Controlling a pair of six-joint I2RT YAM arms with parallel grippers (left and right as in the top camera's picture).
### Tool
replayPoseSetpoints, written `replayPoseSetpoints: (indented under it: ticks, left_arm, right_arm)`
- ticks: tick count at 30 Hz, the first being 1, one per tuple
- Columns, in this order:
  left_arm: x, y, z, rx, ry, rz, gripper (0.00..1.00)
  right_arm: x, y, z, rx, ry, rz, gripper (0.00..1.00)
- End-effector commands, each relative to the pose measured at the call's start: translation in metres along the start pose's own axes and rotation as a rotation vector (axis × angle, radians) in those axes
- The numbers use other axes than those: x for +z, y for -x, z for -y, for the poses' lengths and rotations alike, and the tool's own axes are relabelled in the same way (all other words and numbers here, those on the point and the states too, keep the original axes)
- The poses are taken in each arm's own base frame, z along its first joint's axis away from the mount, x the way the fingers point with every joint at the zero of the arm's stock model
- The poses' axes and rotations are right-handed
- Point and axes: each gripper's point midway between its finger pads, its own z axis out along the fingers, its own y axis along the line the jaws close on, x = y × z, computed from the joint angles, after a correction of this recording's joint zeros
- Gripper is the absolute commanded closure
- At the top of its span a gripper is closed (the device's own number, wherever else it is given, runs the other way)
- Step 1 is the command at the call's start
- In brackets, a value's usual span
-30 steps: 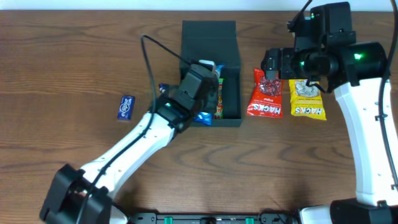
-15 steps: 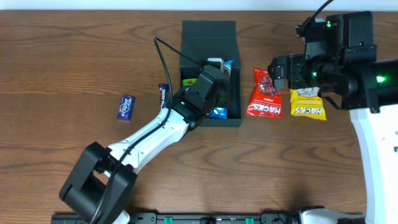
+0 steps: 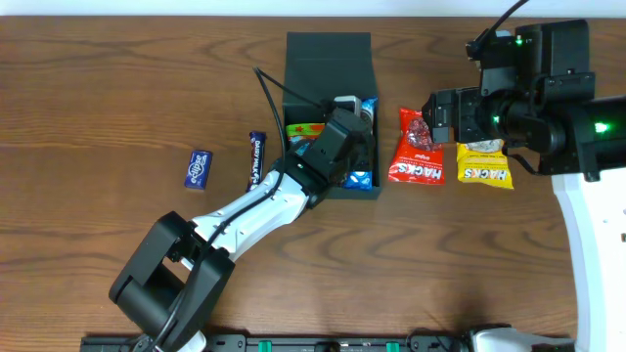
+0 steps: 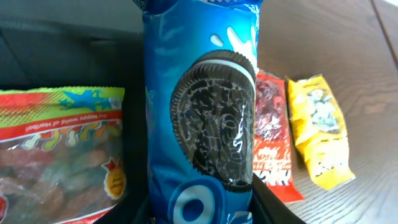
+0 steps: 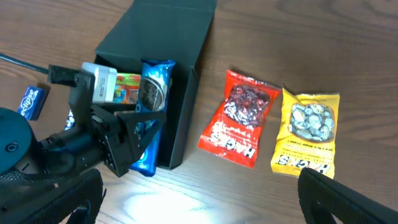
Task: Pack container
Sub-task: 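Lower the Oreo pack into the box with left gripper and release, then reach right gripper to the red Hacks bag and grasp it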
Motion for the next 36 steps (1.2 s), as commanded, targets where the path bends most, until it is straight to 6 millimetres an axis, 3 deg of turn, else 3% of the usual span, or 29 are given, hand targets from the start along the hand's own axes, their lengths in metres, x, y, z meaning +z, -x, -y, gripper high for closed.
replayPoseSetpoints:
  ticks: [1, 3, 4, 8, 16, 22, 28, 31, 36]
  left_arm:
    - [0.001, 0.009, 0.007, -0.007, -0.019, 0.028, 0.72]
    - [0.001, 0.009, 0.007, -0.007, -0.019, 0.028, 0.69]
    - [0.001, 0.009, 0.007, -0.007, -0.018, 0.027, 0.62]
    - [0.001, 0.010, 0.008, -0.006, -0.021, 0.030, 0.09]
    - [-0.006, 0.014, 0.012, 0.044, -0.034, 0.037, 0.07]
    - [-0.043, 0.033, 0.011, 0.234, -0.001, 0.063, 0.05]
    - [-0.103, 0.074, -0.063, 0.201, 0.227, 0.099, 0.05]
    - [-0.136, 0.092, -0.114, 0.119, 0.336, 0.105, 0.05]
    - [-0.167, 0.097, -0.167, 0.133, 0.457, 0.066, 0.05]
  right_arm:
    - [-0.006, 0.002, 0.003, -0.011, -0.012, 0.015, 0.01]
    - [-0.006, 0.001, 0.003, -0.010, -0.012, 0.014, 0.01]
    - [-0.006, 0.001, 0.003, -0.010, -0.012, 0.013, 0.01]
    - [-0.006, 0.001, 0.003, -0.010, -0.011, 0.014, 0.01]
    - [-0.006, -0.003, 0.004, -0.008, -0.012, -0.003, 0.01]
    - [-0.006, -0.005, 0.004, -0.007, -0.016, -0.012, 0.01]
    - [-0.002, 0.000, 0.011, -0.009, -0.049, 0.007, 0.01]
    - [0.006, 0.004, 0.011, -0.011, -0.048, 0.016, 0.01]
    - [0.034, 0.005, 0.015, -0.005, -0.050, -0.031, 0.01]
